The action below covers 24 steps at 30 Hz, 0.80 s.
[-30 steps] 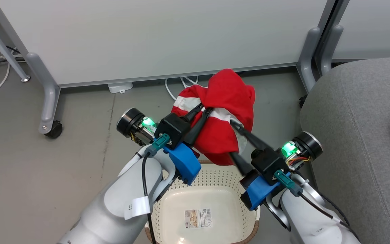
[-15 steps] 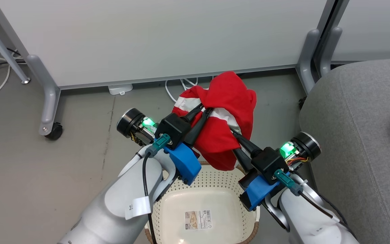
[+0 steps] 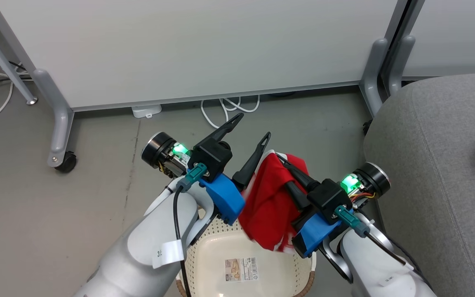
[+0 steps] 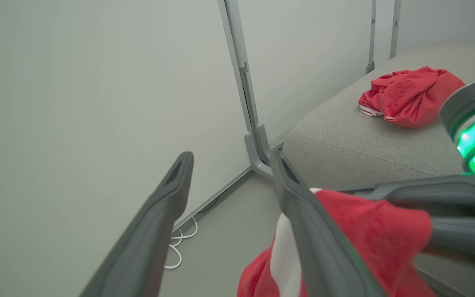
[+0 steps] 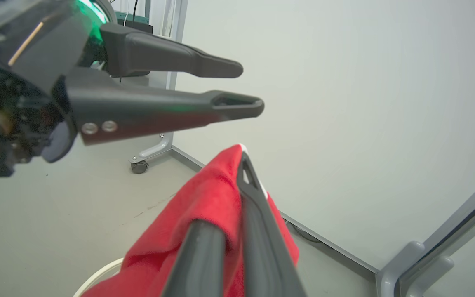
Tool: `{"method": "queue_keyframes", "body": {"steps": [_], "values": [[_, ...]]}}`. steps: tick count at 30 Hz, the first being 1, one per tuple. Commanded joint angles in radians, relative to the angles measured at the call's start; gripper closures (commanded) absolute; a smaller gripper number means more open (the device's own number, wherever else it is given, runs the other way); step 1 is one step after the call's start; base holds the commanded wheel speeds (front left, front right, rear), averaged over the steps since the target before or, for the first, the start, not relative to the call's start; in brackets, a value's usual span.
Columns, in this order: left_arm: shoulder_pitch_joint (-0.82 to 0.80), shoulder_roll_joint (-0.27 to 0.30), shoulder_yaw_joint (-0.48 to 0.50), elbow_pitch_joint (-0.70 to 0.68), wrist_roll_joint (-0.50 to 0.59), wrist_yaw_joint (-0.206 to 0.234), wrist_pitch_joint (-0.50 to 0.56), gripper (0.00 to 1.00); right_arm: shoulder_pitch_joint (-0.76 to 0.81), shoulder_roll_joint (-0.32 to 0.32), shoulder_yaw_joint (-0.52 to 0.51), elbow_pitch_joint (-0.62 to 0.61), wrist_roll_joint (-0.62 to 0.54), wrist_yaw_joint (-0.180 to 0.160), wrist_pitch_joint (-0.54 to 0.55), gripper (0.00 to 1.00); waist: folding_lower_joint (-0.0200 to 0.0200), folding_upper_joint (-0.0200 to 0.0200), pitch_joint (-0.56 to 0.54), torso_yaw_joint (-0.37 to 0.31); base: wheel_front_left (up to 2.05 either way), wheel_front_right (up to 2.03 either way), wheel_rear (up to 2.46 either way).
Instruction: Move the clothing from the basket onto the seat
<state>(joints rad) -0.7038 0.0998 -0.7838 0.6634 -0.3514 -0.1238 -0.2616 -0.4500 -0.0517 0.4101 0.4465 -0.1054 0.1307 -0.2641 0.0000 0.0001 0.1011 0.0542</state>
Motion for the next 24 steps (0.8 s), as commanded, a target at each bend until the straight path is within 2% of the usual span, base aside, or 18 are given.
{"method": "queue_keyframes", "body": {"steps": [1, 12, 24], "values": [[0.006, 0.001, 0.007, -0.002, 0.005, 0.0, -0.005, 0.0, -0.007, 0.002, 0.0, 0.001, 0.001, 0.0, 0.0, 1.0, 0.0, -0.0001, 0.0, 0.0, 0.0, 0.0, 0.0], [0.007, 0.007, 0.018, -0.004, 0.017, -0.003, -0.005, 0.0, -0.005, 0.002, -0.019, -0.005, 0.018, 0.0, 0.0, 1.0, 0.0, -0.0001, 0.009, -0.012, 0.0, 0.0, 0.0], [-0.011, 0.016, 0.03, -0.018, 0.024, -0.006, -0.005, 0.0, -0.028, 0.002, -0.087, -0.031, 0.023, 0.0, 0.0, 1.0, 0.0, -0.0001, 0.052, -0.061, 0.0, 0.0, 0.0]]}}
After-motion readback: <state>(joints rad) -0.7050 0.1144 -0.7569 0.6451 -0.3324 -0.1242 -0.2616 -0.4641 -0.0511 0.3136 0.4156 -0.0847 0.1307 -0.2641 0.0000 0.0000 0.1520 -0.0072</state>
